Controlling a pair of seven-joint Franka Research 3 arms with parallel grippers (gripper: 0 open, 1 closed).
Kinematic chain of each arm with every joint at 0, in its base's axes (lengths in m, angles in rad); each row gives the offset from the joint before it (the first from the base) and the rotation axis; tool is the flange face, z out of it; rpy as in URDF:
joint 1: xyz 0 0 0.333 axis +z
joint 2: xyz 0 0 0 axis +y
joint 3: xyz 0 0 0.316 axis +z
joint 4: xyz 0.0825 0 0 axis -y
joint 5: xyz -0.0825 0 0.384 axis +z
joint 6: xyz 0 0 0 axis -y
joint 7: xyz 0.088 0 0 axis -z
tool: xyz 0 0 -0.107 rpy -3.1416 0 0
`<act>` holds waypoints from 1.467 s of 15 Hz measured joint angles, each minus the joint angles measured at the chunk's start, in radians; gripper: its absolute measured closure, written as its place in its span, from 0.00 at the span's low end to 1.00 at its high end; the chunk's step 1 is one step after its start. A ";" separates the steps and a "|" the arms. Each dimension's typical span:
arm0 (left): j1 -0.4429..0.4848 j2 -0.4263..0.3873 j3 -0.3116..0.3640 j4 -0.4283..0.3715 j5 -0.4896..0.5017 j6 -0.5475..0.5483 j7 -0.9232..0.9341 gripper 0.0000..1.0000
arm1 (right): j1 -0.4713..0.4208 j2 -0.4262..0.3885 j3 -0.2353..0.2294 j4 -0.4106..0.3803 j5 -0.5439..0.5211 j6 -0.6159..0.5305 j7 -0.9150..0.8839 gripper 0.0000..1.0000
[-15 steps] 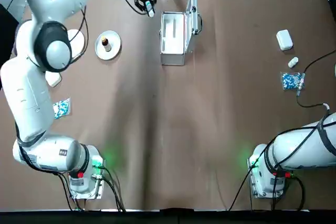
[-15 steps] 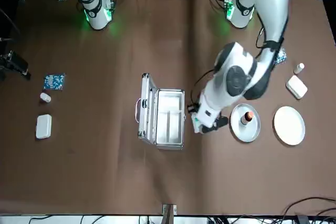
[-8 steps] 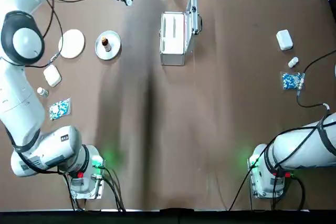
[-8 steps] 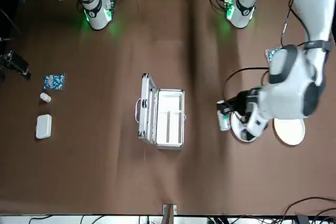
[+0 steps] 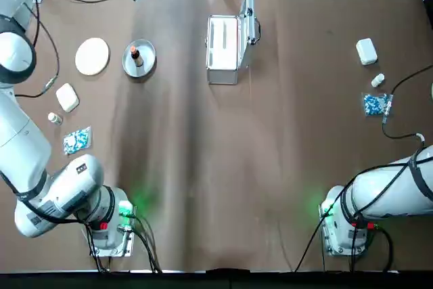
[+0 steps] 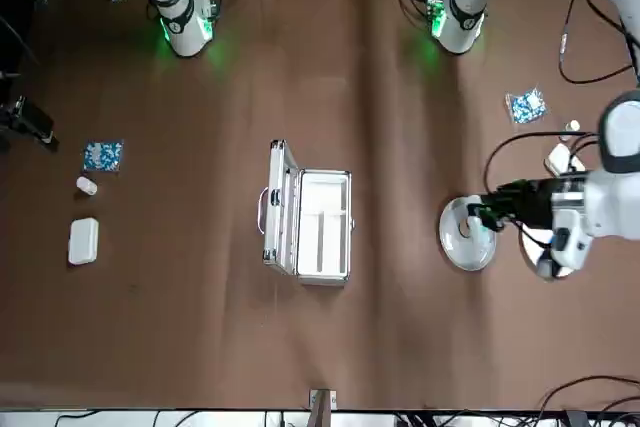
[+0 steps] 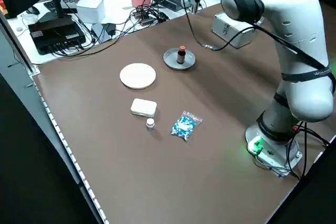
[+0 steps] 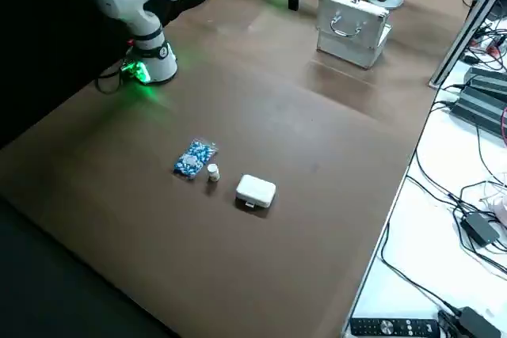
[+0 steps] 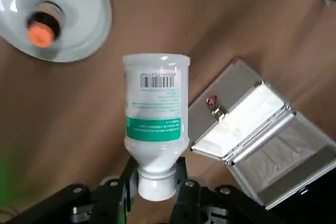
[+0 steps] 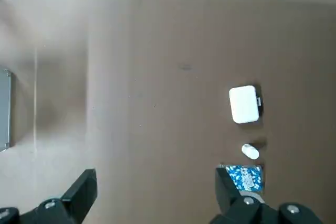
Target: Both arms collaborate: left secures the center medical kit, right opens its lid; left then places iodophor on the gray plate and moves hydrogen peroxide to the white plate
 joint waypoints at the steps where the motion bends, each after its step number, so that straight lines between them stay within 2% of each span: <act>1: 0.025 0.001 0.000 -0.001 -0.003 -0.009 0.000 0.68 | 0.000 0.000 0.000 0.000 0.000 0.000 0.000 0.01; 3: 0.082 0.006 0.000 -0.004 -0.005 -0.054 0.000 0.68 | 0.014 0.000 0.001 0.000 0.000 -0.003 -0.001 0.01; 8: 0.138 0.008 0.002 -0.004 -0.011 -0.111 -0.012 0.68 | 0.044 0.000 0.001 0.000 0.000 -0.003 -0.001 0.01; 11: 0.206 0.029 0.006 -0.014 -0.058 -0.136 -0.021 0.68 | 0.040 0.000 -0.005 0.000 0.000 -0.003 -0.001 0.01; 16: 0.326 0.114 0.015 -0.024 -0.162 -0.150 -0.022 0.68 | 0.039 0.000 -0.009 0.004 0.000 -0.003 -0.001 0.01; 18: 0.365 0.151 0.046 -0.028 -0.236 -0.172 -0.023 0.68 | 0.039 0.000 -0.009 0.005 0.000 -0.003 -0.001 0.01; 22: 0.396 0.242 0.170 -0.030 -0.352 -0.220 -0.022 0.68 | 0.041 0.000 -0.008 0.005 0.000 -0.020 -0.001 0.01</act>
